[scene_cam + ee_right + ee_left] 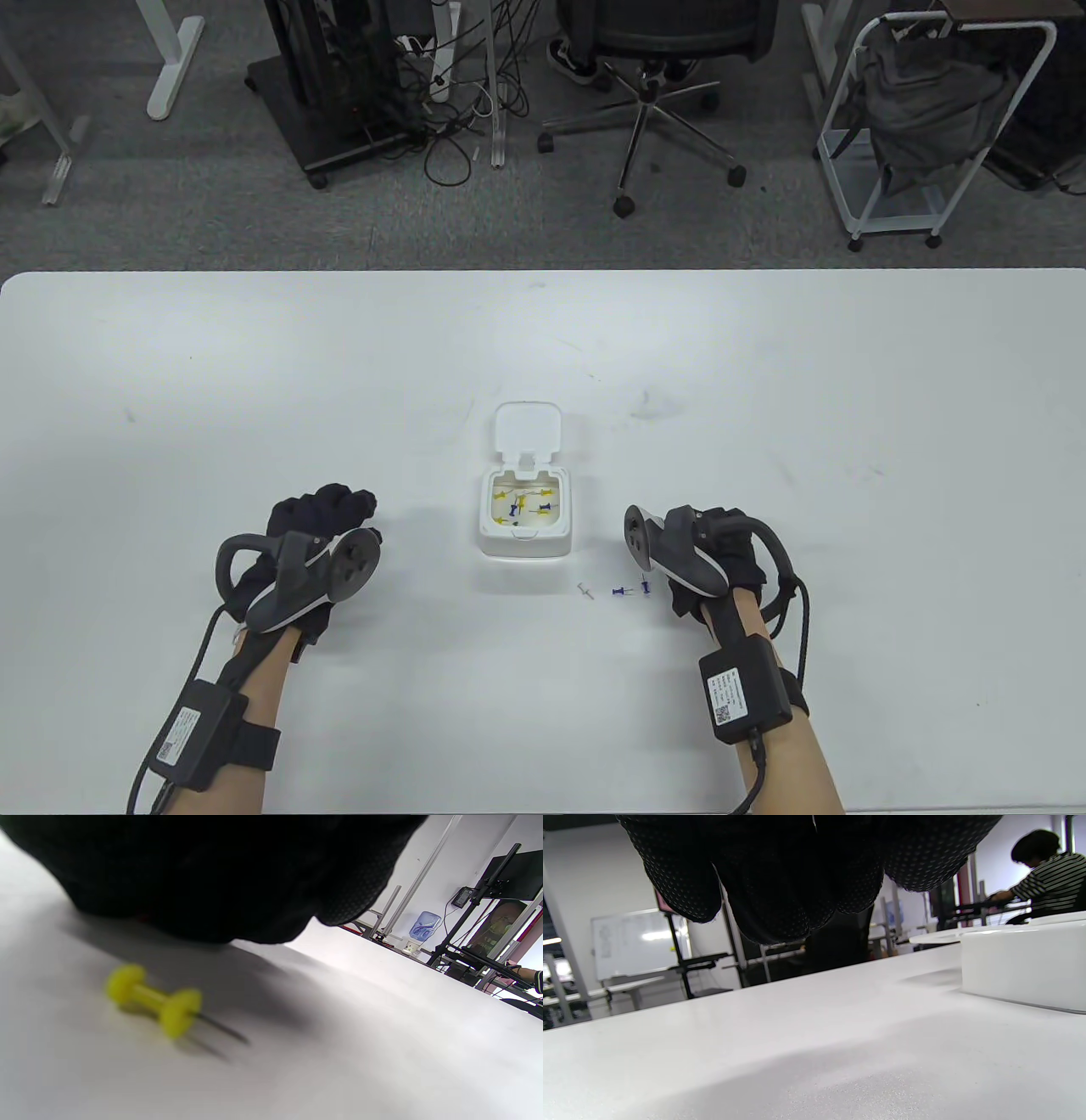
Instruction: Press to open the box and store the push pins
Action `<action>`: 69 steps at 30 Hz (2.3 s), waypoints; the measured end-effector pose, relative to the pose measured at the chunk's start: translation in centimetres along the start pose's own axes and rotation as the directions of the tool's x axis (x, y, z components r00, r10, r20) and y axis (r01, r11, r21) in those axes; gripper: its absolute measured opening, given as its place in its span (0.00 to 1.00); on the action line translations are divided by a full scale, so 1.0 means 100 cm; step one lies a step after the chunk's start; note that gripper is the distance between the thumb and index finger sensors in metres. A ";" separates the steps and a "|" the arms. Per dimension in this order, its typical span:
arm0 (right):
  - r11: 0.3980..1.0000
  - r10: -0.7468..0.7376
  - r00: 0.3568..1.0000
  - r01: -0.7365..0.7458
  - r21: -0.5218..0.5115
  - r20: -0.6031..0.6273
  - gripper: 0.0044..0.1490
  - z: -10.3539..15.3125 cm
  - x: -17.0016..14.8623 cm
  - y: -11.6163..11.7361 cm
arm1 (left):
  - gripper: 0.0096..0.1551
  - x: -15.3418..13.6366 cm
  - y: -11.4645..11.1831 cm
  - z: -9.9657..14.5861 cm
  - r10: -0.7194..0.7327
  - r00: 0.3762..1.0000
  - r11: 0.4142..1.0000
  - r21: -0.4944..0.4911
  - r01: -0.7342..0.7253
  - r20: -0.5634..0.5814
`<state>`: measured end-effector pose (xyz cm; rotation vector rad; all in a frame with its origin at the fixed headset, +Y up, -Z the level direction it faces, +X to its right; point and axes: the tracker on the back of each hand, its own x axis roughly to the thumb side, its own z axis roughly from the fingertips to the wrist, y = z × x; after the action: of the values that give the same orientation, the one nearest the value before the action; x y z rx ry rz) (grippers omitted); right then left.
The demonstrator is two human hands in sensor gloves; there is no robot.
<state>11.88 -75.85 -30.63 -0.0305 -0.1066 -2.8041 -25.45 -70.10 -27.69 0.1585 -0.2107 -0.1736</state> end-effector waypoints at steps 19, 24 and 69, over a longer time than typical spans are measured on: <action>0.993 -0.115 0.993 0.115 -0.040 -0.011 0.25 -0.023 0.006 -0.042 | 0.29 0.001 -0.001 -0.001 -0.002 1.000 1.000 -0.010 0.002 -0.001; 0.992 -0.097 0.995 0.098 -0.085 0.013 0.25 -0.029 0.019 -0.067 | 0.29 0.000 -0.001 -0.001 -0.001 1.000 1.000 -0.016 0.001 -0.003; 0.984 -0.158 0.981 0.166 -0.061 0.108 0.29 -0.018 0.055 -0.094 | 0.28 0.002 0.007 0.000 -0.029 1.000 1.000 -0.005 0.029 -0.005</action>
<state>3.58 -68.97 -32.93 -0.1914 -0.0362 -2.9681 -25.16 -69.47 -27.50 0.1572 -0.2032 -0.2024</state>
